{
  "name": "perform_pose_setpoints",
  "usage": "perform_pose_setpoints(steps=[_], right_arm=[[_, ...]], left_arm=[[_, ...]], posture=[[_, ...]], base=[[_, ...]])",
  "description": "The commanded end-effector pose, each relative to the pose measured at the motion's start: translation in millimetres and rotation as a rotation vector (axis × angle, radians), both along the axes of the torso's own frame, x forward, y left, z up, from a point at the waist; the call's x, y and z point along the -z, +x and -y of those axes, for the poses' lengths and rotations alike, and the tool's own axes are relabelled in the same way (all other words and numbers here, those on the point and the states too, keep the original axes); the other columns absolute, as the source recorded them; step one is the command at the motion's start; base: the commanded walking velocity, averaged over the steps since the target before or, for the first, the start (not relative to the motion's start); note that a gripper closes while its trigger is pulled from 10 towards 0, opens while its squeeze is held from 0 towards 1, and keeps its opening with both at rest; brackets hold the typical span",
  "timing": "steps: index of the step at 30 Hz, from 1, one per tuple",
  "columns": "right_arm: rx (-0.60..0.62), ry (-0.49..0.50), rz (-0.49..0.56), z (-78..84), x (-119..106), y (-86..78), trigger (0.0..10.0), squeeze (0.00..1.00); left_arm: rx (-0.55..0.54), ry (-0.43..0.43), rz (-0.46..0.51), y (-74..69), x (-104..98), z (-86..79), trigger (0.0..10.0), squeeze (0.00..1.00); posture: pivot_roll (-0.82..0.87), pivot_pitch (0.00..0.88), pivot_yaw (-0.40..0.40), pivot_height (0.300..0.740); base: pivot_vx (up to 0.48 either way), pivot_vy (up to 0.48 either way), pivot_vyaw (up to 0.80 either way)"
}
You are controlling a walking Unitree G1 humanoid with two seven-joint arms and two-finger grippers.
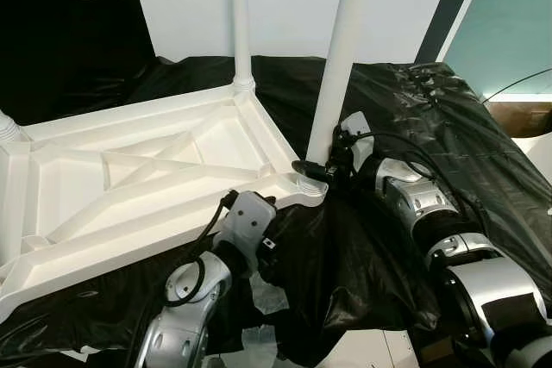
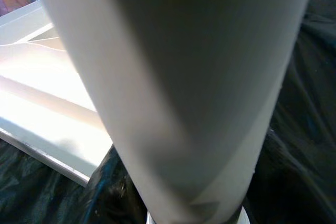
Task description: Building children table
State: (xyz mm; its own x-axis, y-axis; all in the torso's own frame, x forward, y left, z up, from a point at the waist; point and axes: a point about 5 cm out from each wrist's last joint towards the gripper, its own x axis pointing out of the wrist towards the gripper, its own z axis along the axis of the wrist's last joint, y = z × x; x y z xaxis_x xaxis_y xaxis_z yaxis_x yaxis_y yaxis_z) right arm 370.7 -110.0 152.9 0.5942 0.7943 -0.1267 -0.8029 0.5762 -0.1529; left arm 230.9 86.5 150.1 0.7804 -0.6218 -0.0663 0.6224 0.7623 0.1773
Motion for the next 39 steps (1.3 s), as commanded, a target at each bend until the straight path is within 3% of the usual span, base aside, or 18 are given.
perform_pose_setpoints(steps=[1, 6, 10, 15, 19, 26, 33, 39], right_arm=[[0.003, -0.058, -0.048, -1.2, 18.6, -4.6, 10.0, 0.0], [0.199, -0.068, -0.026, 3.3, 28.9, -1.9, 10.0, 0.0], [0.233, -0.063, -0.022, 3.2, 29.6, -1.5, 10.0, 0.0], [0.446, 0.009, -0.065, -5.9, 41.6, -4.3, 10.0, 0.0], [0.54, 0.067, -0.096, -16.6, 49.3, -10.0, 10.0, 0.0], [0.649, 0.162, -0.127, -37.5, 55.0, -23.8, 10.0, 0.0], [0.621, 0.22, -0.114, -52.2, 46.3, -33.1, 10.0, 0.0], [0.632, 0.237, -0.072, -48.0, 37.3, -31.0, 10.0, 0.0]], left_arm=[[-0.148, 0.006, 0.013, 2.8, 5.5, -4.8, 10.0, 0.0], [-0.09, 0.042, 0.01, 0.9, 13.2, -5.1, 10.0, 0.0], [-0.083, 0.045, 0.012, 1.2, 13.1, -5.7, 10.0, 0.0], [-0.059, 0.04, 0.028, 4.1, 9.2, -6.2, 10.0, 0.0], [-0.046, 0.041, 0.03, 3.4, 9.5, -5.0, 10.0, 0.0], [-0.037, 0.043, 0.03, 2.3, 12.0, -4.8, 10.0, 0.0], [-0.042, 0.046, 0.035, 3.2, 11.8, -5.9, 10.0, 0.0], [-0.04, 0.04, 0.036, 5.0, 11.5, -4.8, 10.0, 0.0]], posture=[[0.16, 0.016, -0.06, 0.74], [0.15, 0.031, -0.036, 0.74], [0.14, 0.032, -0.035, 0.74], [0.14, 0.033, -0.028, 0.74], [0.14, 0.031, -0.028, 0.74], [0.14, 0.032, -0.032, 0.74], [0.14, 0.026, -0.031, 0.74], [0.13, 0.022, -0.033, 0.74]], base=[[0.0, 0.0, 0.0], [0.0, 0.0, 0.0], [0.0, 0.0, 0.0], [0.0, 0.0, 0.0], [0.0, 0.0, 0.0], [0.0, 0.0, 0.0], [0.0, 0.0, 0.0], [0.0, 0.0, 0.0]])
